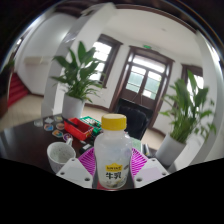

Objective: Pour water

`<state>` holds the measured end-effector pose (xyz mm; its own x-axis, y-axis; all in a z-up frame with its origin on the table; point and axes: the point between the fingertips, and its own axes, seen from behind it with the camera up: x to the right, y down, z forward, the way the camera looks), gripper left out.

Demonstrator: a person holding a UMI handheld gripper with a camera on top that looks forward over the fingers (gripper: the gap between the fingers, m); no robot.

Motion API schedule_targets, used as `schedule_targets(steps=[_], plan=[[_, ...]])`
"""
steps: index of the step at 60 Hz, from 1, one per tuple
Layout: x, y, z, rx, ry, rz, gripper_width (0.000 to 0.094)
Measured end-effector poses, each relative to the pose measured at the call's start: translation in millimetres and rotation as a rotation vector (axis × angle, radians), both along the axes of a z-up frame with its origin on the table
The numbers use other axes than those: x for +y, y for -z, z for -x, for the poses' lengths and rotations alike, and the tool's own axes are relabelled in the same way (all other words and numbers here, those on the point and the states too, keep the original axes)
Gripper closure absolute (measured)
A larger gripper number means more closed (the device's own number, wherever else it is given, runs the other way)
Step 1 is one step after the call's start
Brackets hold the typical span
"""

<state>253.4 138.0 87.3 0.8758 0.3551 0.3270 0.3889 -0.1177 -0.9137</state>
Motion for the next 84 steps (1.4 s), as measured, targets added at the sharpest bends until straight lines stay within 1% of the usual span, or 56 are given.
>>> schedule_targets(steps=[5,8,13,14,24,25,27,34,41,43,47,48,49,52,57,61,72,79,84], plan=[[0,7,-17,0.137,0.014,0.025,0.0527],[5,16,-25,0.205,-0.001,0.037,0.0526],[2,30,-36,0.241,0.003,0.051,0.0528],[8,32,-23,0.243,0.003,0.047,0.0526],[10,73,-24,0.292,0.002,0.114,0.0524],[9,79,-25,0.292,0.005,0.127,0.0499],[9,76,-26,0.308,0.005,0.094,0.052],[9,78,-27,0.294,0.006,0.088,0.0519],[8,77,-29,0.294,0.02,0.094,0.0442],[7,77,-29,0.29,0.023,0.1,0.0399],[4,81,-30,0.281,0.031,0.129,0.0348],[3,81,-30,0.28,0.037,0.139,0.0316],[1,84,-32,0.282,0.045,0.151,0.0244],[-1,84,-37,0.285,0.068,0.159,0.0132],[-18,76,-48,0.294,0.109,0.156,0.0072],[-40,73,-59,0.309,0.159,0.162,0.0076],[-128,54,-77,0.347,0.275,0.176,0.0081],[-175,33,-81,0.352,0.329,0.172,0.008],[-198,14,-83,0.358,0.356,0.15,0.0081]])
